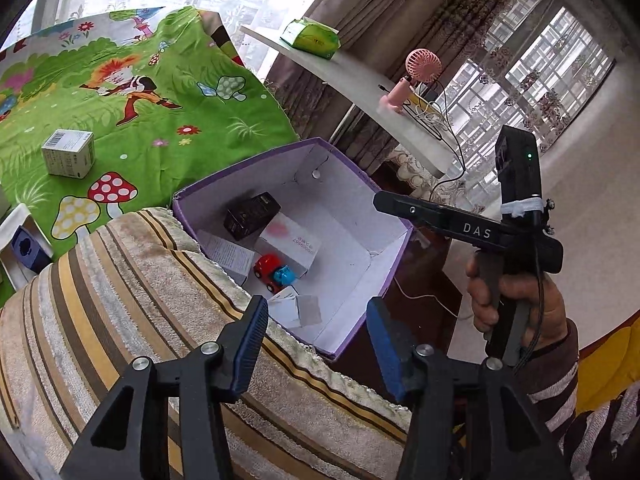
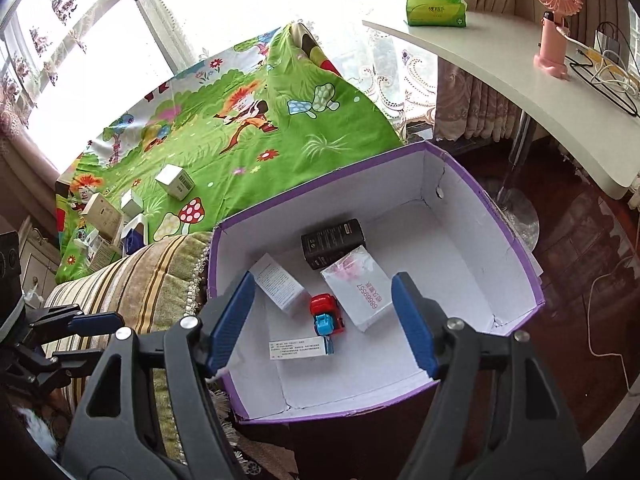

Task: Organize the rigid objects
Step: 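Lower the silver box into the purple box and open the left gripper, then move the left gripper to the hoop toy while the right moves to the white holder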

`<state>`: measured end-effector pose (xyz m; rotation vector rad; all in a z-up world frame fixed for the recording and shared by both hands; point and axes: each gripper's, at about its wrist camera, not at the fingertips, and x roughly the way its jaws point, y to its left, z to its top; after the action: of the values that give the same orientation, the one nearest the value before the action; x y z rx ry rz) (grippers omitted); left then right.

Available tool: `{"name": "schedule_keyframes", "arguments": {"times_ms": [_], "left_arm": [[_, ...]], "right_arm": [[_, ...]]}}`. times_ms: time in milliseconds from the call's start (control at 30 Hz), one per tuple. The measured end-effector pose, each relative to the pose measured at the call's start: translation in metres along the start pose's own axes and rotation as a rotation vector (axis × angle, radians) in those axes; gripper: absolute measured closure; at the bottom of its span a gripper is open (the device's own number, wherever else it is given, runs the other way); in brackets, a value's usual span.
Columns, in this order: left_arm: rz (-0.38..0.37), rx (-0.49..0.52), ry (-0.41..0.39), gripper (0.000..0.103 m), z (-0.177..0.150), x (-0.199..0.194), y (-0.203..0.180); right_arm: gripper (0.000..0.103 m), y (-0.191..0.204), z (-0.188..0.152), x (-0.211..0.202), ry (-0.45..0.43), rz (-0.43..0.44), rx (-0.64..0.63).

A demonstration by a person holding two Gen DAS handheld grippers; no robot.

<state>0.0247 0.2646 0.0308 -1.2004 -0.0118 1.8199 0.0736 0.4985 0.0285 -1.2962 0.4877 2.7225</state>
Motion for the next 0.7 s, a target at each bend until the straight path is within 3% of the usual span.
{"name": "schedule_keyframes", "arguments": {"times_ms": [367, 700], "left_arm": [[0.035, -0.033, -0.034, 0.05, -0.003, -0.012, 0.012], [0.108, -0.105, -0.11, 0.05, -0.01, -0.043, 0.044]], "right_arm": [[0.029, 0.003, -0.001, 0.003, 0.011, 0.011, -0.004], [0.029, 0.036, 0.001, 0.007, 0.022, 0.056, -0.065]]}}
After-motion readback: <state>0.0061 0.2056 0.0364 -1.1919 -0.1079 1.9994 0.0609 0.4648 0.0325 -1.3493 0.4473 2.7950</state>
